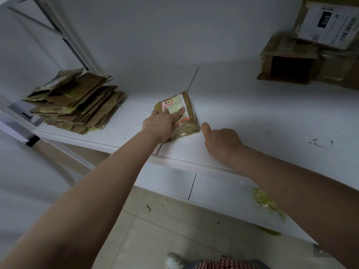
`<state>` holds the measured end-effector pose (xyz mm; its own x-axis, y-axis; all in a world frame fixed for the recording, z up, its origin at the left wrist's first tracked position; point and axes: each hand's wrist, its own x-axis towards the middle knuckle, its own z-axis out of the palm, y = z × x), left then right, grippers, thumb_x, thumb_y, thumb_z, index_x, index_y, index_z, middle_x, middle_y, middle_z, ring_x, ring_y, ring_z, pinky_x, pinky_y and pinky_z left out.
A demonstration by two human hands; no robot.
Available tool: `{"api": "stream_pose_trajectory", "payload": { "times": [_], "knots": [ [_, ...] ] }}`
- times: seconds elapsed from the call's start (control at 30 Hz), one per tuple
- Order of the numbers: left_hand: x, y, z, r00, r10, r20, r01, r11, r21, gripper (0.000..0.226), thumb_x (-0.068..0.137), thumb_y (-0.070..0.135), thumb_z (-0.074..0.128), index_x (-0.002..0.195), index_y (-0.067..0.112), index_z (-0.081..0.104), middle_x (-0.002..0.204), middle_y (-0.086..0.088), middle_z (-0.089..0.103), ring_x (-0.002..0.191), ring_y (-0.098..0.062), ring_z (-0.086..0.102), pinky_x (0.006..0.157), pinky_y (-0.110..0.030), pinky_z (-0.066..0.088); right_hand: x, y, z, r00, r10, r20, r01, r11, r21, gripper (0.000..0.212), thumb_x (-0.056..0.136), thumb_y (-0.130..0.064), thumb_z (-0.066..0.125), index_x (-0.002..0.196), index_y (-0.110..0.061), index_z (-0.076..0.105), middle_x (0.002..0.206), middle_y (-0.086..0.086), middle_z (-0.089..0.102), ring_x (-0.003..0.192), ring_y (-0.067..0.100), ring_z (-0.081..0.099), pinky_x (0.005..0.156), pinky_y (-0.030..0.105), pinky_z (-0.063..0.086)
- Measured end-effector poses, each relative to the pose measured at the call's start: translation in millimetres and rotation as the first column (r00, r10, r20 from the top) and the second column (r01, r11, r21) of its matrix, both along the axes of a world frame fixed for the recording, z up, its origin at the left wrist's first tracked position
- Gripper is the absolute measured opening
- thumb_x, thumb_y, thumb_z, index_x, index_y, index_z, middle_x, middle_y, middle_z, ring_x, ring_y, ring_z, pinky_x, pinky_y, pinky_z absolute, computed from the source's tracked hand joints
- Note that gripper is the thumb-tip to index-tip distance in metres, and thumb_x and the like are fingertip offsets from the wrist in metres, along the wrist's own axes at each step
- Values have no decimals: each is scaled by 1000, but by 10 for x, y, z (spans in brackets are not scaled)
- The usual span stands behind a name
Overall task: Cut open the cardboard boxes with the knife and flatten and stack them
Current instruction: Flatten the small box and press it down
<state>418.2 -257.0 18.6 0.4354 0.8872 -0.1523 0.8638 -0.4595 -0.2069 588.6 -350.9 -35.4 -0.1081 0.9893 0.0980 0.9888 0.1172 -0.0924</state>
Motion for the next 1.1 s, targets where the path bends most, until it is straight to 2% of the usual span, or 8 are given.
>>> {"api": "stream_pose_trajectory", "payload": {
  "times": [0.2, 0.3, 0.43, 0.57, 0.73, 0.83, 0.9, 1.1],
  "knots": [
    [13, -23, 42, 1000, -9, -7, 9, 1000, -6, 49, 104, 40, 24, 149, 49, 5, 154, -8, 27, 128, -33, 35, 89, -44, 43, 11, -21, -19, 1000, -15, -27, 15, 1000, -8, 38, 91, -7, 38, 128, -8, 32, 97, 12, 67, 83, 35, 63, 61, 32, 34],
    [-12, -15, 59, 1000, 1, 8, -1, 1000, -23, 49, 104, 40, 25, 149, 50, 6, 155, -7, 25, 129, -32, 34, 92, -45, 43, 82, -83, -32, 999, -29, -36, 31, 999, 45, 27, 94, -10, 36, 120, -8, 35, 91, 12, 67, 72, 34, 61, 56, 31, 32],
    [-12, -22, 50, 1000, -9, 10, 9, 1000, -19, 50, 104, 39, 26, 150, 48, 6, 155, -8, 25, 128, -32, 34, 92, -46, 44, 115, -76, -56, 1000, -7, -11, 8, 998, 62, 23, 95, -13, 36, 118, -8, 36, 87, 12, 67, 57, 29, 44, 52, 30, 28],
    [-16, -13, 30, 1000, -13, 15, 13, 1000, -13, 50, 104, 40, 25, 149, 48, 6, 154, -7, 26, 127, -33, 35, 90, -46, 44, 76, -32, -73, 1000, 18, 20, -19, 998, 61, 26, 93, -12, 39, 119, -8, 36, 89, 13, 69, 71, 35, 62, 54, 32, 29],
    [-26, -8, 16, 1000, -15, 22, 15, 1000, -8, 50, 104, 39, 25, 149, 48, 6, 154, -7, 27, 124, -32, 36, 87, -44, 44, 77, -3, -84, 999, 31, 32, -34, 995, 89, 26, 94, -12, 41, 119, -5, 40, 84, 15, 69, 71, 37, 64, 45, 27, 13],
    [-22, -3, 15, 999, -18, 26, 18, 1000, -7, 50, 104, 38, 26, 150, 47, 7, 154, -8, 26, 125, -32, 36, 87, -44, 44, 62, 13, -71, 998, 42, 56, -46, 996, 71, 28, 95, -14, 38, 122, -7, 37, 89, 13, 69, 75, 36, 64, 47, 29, 21],
    [-23, 2, 17, 999, -14, 35, 14, 1000, -7, 50, 104, 38, 26, 149, 48, 7, 155, -7, 26, 125, -32, 36, 87, -44, 44, 44, 30, -41, 998, 37, 53, -39, 999, 34, 28, 93, -13, 38, 121, -9, 36, 93, 12, 68, 81, 35, 64, 56, 31, 29],
    [-37, 27, 51, 999, -19, 37, 19, 1000, -20, 49, 105, 38, 27, 149, 50, 8, 155, -8, 26, 125, -32, 36, 88, -44, 43, 9, 62, -25, 997, 31, 70, -28, 999, -40, 32, 89, -7, 41, 121, -8, 37, 100, 13, 66, 89, 35, 63, 63, 32, 33]
  ]
}}
